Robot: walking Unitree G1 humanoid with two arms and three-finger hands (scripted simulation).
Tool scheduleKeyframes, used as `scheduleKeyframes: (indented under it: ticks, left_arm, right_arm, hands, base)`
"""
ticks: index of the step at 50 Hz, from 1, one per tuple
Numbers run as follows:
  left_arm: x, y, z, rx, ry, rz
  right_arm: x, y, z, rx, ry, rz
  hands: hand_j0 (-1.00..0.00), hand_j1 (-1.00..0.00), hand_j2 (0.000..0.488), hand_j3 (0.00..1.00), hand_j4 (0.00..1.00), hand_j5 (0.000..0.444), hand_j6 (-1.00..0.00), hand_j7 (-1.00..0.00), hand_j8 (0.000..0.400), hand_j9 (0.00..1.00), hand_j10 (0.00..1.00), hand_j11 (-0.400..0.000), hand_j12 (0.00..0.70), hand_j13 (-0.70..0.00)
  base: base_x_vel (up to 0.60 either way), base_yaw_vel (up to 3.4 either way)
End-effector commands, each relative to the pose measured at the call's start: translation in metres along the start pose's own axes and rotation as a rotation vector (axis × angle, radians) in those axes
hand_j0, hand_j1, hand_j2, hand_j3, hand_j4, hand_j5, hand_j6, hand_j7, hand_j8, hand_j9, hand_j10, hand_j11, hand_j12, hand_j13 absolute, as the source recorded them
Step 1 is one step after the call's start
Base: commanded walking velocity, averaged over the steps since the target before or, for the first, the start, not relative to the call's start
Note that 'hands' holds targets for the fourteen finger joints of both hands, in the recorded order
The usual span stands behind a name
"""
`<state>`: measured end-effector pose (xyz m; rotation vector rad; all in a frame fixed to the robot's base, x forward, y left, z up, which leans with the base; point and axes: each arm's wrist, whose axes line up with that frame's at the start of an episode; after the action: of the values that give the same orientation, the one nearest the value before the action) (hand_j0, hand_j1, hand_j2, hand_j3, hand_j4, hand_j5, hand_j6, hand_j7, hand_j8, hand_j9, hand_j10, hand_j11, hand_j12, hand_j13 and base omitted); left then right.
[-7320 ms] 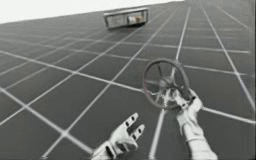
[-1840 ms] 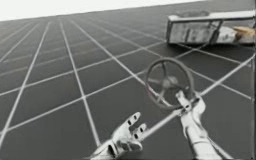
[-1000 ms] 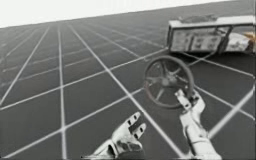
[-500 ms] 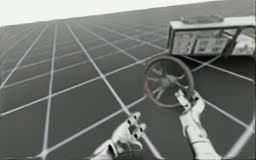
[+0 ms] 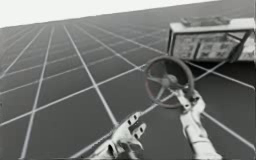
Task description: Pick up and drop off the object
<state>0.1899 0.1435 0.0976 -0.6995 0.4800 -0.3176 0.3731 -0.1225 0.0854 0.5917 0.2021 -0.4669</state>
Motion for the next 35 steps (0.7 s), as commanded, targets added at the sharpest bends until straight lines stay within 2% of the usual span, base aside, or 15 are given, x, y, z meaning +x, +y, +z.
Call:
scheduleKeyframes:
  ticks: [1,35]
  left_arm:
    - [-0.0025,0.0035,-0.0008,-0.017,-0.011,-0.005]
    - [-0.0025,0.0035,-0.0008,-0.017,-0.011,-0.005]
  right_arm:
    - [-0.0031,0.0102,0.0049,-0.006,-0.023,0.028]
    - [-0.0031,0.0102,0.0049,-0.006,-0.023,0.028]
  hands:
    - [0.00,0.00,0.000,1.00,1.00,0.000,0.00,0.00,0.000,1.00,1.00,-0.400,0.000,-0.700]
    - [0.00,0.00,0.000,1.00,1.00,0.000,0.00,0.00,0.000,1.00,1.00,-0.400,0.000,-0.700]
  base:
    - [0.59,0.02]
    - [0.59,0.00]
